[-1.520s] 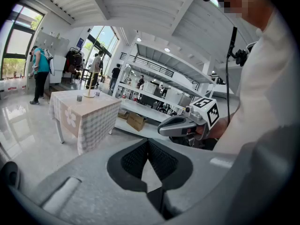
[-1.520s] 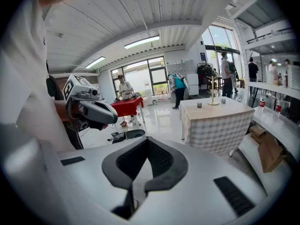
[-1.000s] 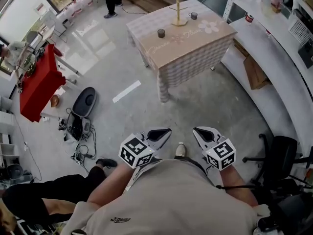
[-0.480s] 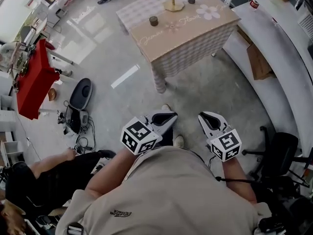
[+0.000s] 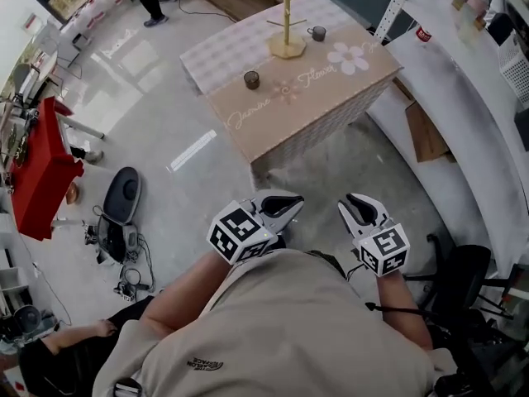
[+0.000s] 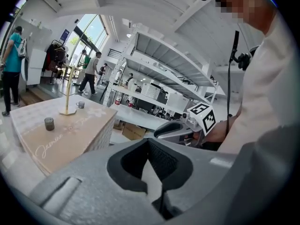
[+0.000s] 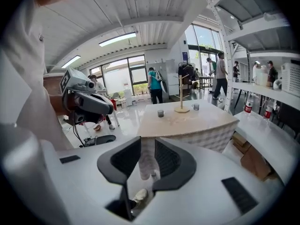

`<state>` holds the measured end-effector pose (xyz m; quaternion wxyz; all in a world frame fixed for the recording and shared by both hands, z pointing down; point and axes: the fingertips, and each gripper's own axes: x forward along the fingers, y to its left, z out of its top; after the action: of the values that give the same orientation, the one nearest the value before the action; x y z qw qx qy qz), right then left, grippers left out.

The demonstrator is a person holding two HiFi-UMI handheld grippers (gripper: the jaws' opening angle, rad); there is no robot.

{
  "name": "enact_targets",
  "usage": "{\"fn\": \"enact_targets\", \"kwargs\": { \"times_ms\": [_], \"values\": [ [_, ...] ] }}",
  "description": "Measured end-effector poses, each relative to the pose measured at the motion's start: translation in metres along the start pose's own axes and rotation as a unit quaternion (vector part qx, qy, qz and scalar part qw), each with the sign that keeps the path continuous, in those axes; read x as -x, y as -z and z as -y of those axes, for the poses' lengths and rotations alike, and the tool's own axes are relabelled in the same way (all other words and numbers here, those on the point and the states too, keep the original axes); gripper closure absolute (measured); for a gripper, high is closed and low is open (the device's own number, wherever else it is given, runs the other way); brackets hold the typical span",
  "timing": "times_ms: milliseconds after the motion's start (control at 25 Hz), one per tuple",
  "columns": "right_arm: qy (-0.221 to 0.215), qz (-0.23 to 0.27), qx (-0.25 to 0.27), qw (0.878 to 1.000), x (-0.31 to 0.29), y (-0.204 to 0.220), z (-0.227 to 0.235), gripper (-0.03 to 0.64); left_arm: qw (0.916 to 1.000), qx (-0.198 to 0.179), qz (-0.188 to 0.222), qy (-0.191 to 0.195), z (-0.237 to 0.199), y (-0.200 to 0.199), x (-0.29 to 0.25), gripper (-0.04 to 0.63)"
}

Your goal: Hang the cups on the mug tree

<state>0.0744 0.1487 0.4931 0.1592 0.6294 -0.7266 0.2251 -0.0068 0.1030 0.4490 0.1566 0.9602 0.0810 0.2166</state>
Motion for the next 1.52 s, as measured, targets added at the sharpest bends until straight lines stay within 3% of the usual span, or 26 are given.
{"fn": "enact_targets", "kwargs": {
  "times_ms": [120, 320, 640, 920, 1240, 1520],
  "values": [
    [0.01, 0.001, 0.009, 1.0, -0.033, -0.024, 0.021, 0.518, 1.0, -0.007, -0.006, 0.0, -0.04, -0.009, 0.001, 0.588],
    [0.006, -0.003, 0.03, 1.0, -0.08, -0.053, 0.051, 0.517, 0.9997, 0.014, 0.001, -0.018, -0.082, -0.02, 0.009, 0.588],
    [-0.01, -0.02, 0.048, 0.999, -0.169, -0.083, 0.145, 0.492, 0.9948, 0.052, 0.023, -0.084, -0.151, -0.042, 0.007, 0.588],
    [-0.04, -0.034, 0.081, 0.995, -0.258, -0.115, 0.257, 0.47, 0.9837, 0.089, 0.04, -0.151, -0.214, -0.089, -0.031, 0.588],
    [-0.062, -0.058, 0.111, 0.99, -0.362, -0.136, 0.372, 0.436, 0.9717, 0.115, 0.058, -0.198, -0.267, -0.136, -0.085, 0.588],
    [-0.06, -0.068, 0.132, 0.987, -0.444, -0.152, 0.433, 0.366, 0.9515, 0.136, 0.063, -0.268, -0.298, -0.152, -0.088, 0.588]
  ]
}}
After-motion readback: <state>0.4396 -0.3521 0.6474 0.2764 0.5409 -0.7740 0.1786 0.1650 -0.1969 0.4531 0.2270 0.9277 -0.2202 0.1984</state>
